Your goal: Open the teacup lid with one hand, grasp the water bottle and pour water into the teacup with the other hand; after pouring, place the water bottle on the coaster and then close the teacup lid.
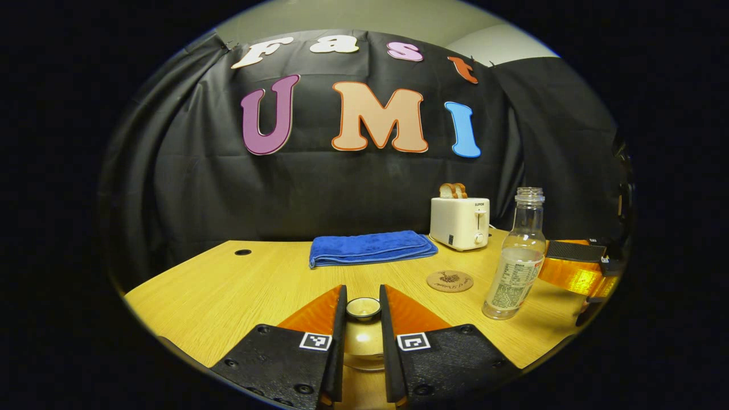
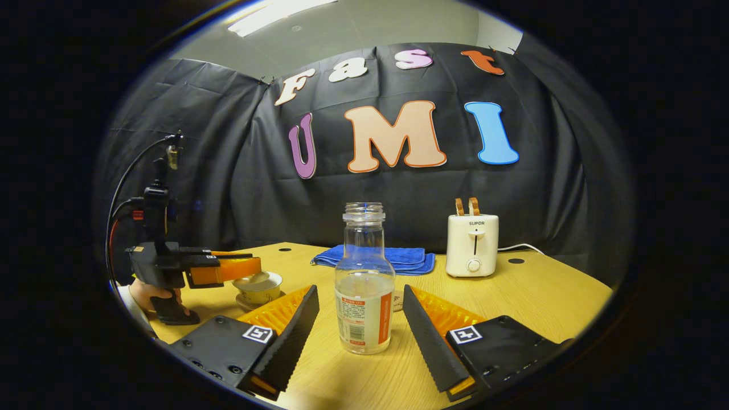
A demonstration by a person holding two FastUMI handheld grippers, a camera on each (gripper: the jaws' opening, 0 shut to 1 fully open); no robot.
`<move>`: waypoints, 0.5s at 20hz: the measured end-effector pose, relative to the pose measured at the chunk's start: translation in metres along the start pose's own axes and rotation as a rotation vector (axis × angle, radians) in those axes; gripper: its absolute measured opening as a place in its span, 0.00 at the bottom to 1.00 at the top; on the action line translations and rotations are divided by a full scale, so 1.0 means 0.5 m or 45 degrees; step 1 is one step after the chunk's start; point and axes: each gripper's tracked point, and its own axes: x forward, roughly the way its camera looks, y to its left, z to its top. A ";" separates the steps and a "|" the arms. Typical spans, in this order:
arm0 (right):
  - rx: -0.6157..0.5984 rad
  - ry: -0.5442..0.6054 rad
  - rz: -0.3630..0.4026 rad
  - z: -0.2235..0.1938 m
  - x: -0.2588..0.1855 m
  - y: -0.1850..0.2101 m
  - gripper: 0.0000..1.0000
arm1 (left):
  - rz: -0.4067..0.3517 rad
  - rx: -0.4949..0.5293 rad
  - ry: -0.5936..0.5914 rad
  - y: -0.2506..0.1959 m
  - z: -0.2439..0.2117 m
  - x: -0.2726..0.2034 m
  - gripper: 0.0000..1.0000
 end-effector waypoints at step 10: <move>-0.011 0.158 -0.050 -0.040 0.055 -0.007 0.95 | 0.097 -0.002 -0.046 0.082 0.006 -0.063 0.27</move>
